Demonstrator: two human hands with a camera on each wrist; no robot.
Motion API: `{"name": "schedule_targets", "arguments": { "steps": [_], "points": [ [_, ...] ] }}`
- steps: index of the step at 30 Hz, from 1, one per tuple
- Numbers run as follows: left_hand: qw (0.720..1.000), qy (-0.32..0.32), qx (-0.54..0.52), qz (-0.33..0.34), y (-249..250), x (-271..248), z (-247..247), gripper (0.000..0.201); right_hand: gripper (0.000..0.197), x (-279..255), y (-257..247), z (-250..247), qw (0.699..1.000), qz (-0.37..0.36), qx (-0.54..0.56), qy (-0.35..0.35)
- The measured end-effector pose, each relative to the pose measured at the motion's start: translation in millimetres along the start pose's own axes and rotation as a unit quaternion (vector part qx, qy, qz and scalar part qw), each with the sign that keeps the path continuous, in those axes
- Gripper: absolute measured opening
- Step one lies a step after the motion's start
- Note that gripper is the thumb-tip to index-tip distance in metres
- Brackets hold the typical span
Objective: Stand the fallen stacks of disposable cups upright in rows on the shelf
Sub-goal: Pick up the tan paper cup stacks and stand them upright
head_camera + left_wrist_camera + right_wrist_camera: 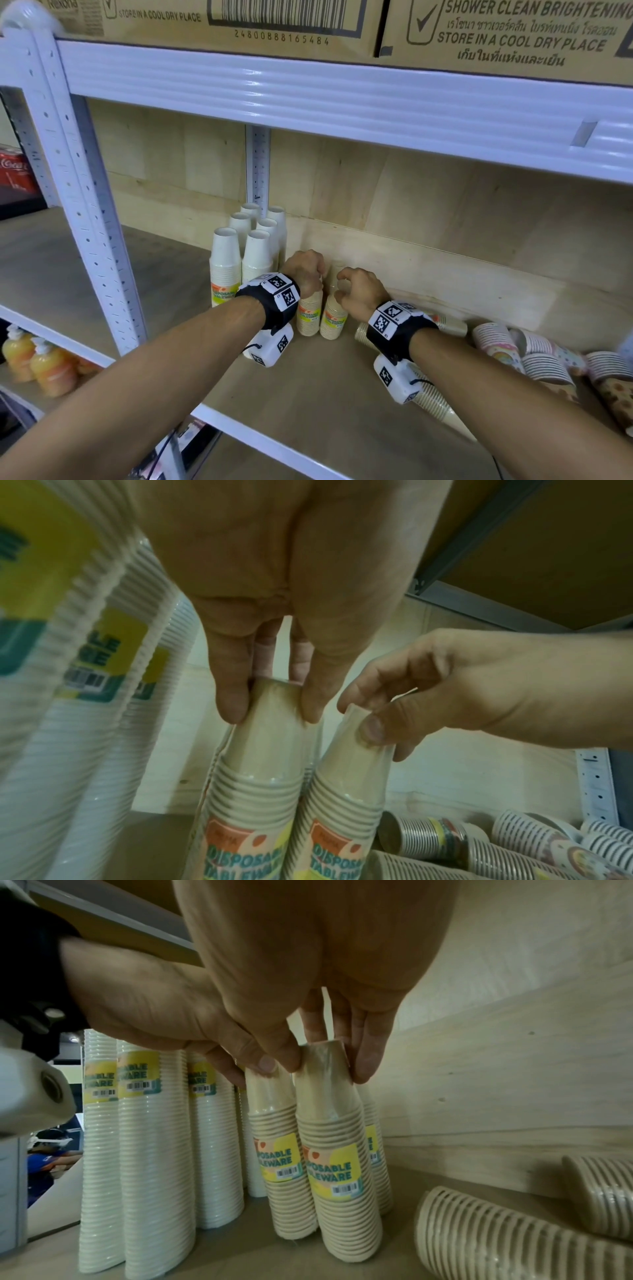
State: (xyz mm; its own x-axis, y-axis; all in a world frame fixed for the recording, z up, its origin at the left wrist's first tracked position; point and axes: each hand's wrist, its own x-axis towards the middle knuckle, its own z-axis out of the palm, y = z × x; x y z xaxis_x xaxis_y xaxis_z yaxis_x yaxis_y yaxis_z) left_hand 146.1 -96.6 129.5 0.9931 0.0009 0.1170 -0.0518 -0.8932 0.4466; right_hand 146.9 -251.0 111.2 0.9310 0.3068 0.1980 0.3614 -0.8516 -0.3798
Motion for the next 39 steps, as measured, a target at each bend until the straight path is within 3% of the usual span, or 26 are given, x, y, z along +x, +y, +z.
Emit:
{"name": "schedule_targets", "arguments": {
  "steps": [12, 26, 32, 39],
  "points": [
    [1.000, 0.018, 0.024, 0.002, -4.7, 3.2, 5.2, 0.019, 0.033, 14.4, -1.8, 9.2, 1.000, -0.015, 0.012, 0.017],
    [0.998, 0.053, -0.001, 0.016, 11.9, 5.8, -10.5, 0.033, 0.038, 6.2, 11.8, -10.5, 1.000, 0.014, 0.011, 0.019],
    [0.995, 0.018, -0.045, 0.083, 44.5, 3.4, -5.9, 0.042, 0.030, -14.1, 42.8, -34.5, 0.997, 0.073, -0.013, -0.005],
    [0.989, -0.067, -0.016, 0.130, 78.0, -1.0, 34.8, 0.040, 0.021, -51.9, 91.4, -56.5, 0.988, 0.133, -0.046, -0.061]
  ]
}}
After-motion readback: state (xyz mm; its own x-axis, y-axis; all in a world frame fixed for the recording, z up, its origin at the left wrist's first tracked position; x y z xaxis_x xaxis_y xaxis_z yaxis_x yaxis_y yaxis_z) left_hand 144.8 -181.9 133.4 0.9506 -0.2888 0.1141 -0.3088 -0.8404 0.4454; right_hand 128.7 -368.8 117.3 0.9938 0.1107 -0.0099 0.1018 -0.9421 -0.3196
